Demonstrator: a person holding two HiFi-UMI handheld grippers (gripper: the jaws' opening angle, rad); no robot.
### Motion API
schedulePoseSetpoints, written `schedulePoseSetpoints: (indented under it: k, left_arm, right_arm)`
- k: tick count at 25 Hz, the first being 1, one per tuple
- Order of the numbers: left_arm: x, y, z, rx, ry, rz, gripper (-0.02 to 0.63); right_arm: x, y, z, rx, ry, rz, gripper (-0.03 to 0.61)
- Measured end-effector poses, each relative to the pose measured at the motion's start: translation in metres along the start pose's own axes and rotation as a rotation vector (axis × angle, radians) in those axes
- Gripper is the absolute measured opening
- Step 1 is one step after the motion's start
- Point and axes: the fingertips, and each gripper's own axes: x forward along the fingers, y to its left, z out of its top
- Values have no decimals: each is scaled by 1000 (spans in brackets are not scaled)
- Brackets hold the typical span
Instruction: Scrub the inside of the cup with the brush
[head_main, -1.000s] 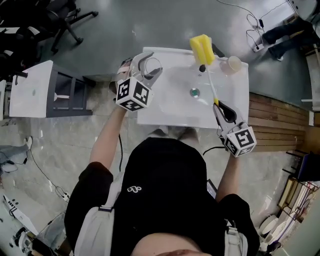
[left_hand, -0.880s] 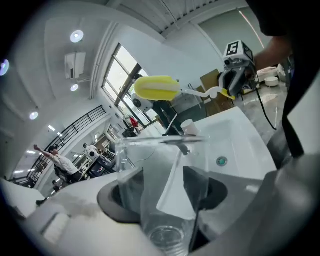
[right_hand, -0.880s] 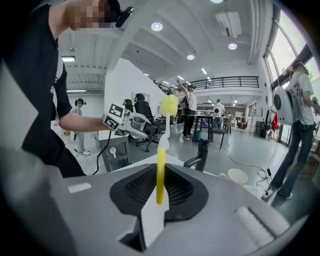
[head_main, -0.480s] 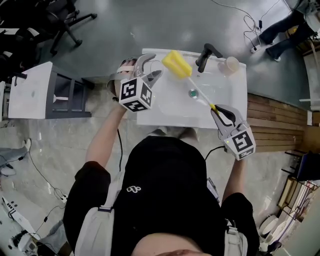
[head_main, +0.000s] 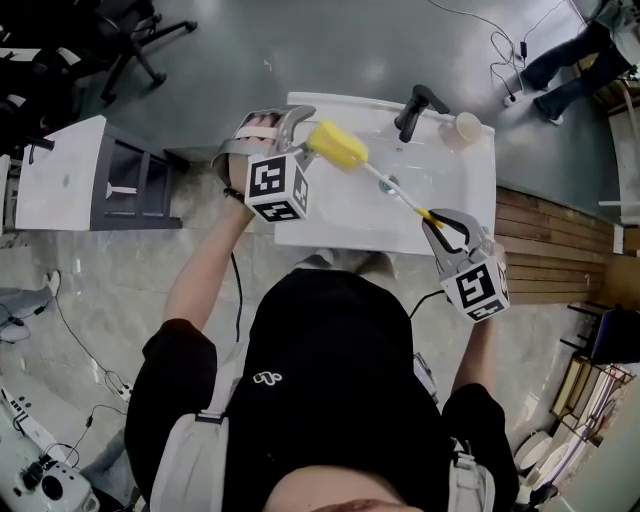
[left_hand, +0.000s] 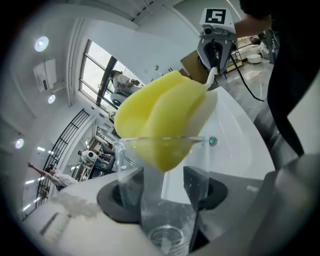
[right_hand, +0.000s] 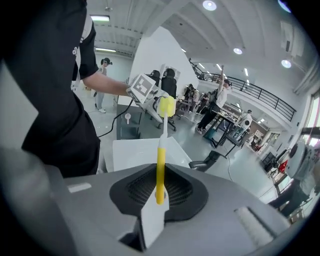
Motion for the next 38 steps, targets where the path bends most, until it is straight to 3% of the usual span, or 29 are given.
schedulePoseSetpoints:
  k: [12,17,30,38]
  left_arm:
    - [-3,-10,-16,184,116,-14,265]
    - [0,-17,-21,264,158,-28,265]
    - [4,-31,-21,399,198,-43,265]
    - [11,-27,-15,397,214,-37,265]
  right_arm:
    - [-9,-8,1,-349,262,-59,49]
    - [-12,-13,7,-444,326,-77,49]
    - [-2,-5,18,-487,380,-34,49]
    - [11,-1,22,-413,379,-4,51]
